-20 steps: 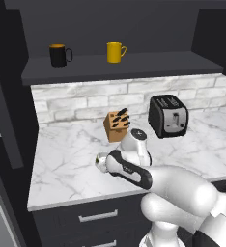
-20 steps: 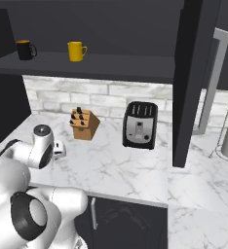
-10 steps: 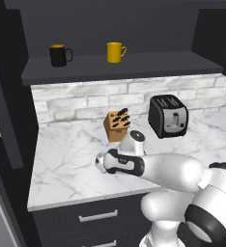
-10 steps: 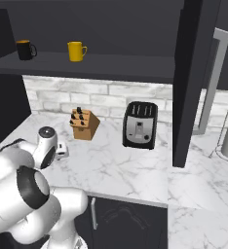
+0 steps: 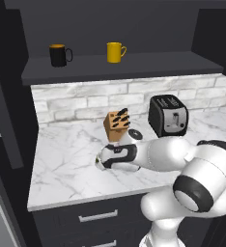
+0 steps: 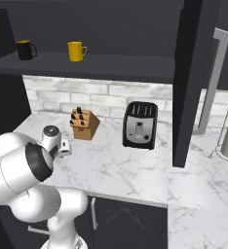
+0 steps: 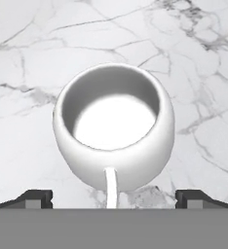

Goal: Pick the mug on the counter and place it in the cabinet with the handle facing the right, like the mugs already inside.

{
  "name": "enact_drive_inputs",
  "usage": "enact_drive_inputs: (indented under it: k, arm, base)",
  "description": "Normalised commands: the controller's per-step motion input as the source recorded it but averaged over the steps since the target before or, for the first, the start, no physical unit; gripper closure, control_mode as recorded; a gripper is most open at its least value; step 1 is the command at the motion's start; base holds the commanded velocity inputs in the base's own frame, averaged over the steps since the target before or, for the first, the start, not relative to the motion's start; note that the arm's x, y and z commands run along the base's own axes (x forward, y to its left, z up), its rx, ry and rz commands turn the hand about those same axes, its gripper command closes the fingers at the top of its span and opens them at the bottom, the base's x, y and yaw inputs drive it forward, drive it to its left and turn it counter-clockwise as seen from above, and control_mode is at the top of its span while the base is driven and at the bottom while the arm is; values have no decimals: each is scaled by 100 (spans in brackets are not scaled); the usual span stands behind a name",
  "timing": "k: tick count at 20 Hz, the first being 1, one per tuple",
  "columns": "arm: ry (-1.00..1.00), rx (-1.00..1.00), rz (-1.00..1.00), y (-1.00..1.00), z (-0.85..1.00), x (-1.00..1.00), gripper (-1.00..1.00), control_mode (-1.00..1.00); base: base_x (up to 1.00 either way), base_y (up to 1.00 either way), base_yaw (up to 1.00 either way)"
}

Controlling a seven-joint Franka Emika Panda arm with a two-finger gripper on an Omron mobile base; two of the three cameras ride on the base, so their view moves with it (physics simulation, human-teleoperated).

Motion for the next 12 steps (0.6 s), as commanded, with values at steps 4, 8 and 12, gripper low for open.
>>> enact_drive_inputs:
  k: [4,8,12]
  arm:
    - [0,0,1,0,-6,22,-100,-100]
    - [0,0,2,0,-12,21,-100,-100]
    - [0,2,1,4,-12,2,100,-100]
  base:
    - [0,0,0]
    - [0,0,0]
    - [0,0,0]
